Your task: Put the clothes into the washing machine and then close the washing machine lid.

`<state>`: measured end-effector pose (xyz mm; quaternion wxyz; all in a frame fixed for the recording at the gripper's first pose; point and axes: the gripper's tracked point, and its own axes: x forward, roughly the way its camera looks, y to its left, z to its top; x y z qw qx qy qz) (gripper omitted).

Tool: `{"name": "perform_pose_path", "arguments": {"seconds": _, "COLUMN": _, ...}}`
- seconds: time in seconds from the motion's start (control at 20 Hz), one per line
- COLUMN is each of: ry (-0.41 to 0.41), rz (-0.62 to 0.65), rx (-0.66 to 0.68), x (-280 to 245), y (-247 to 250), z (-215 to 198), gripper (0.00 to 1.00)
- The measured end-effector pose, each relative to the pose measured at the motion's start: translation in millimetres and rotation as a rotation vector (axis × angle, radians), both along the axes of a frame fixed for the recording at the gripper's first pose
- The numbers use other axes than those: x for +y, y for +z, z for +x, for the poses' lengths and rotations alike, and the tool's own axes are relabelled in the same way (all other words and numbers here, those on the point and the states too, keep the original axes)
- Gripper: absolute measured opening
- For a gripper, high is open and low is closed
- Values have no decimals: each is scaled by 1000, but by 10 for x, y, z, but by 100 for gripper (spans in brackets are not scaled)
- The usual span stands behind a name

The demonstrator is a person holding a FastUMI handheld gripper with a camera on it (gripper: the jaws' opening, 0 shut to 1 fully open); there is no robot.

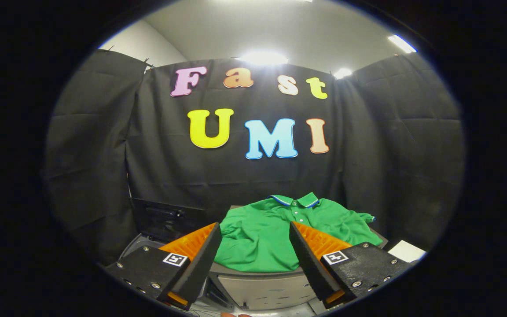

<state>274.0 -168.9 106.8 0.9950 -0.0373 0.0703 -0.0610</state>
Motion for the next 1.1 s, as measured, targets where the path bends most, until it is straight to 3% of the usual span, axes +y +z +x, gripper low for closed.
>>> {"name": "perform_pose_path", "arguments": {"seconds": 0.3, "ry": -46, "rz": 45, "rx": 109, "x": -601, "y": -206, "z": 648, "gripper": 96}}
{"name": "perform_pose_path", "arguments": {"seconds": 0.55, "ry": -36, "rz": 67, "rx": 206, "x": -735, "y": -504, "z": 952, "gripper": 96}}
{"name": "perform_pose_path", "arguments": {"seconds": 1.1, "ry": -43, "rz": 82, "rx": 362, "x": -861, "y": -887, "z": 1108, "gripper": 96}}
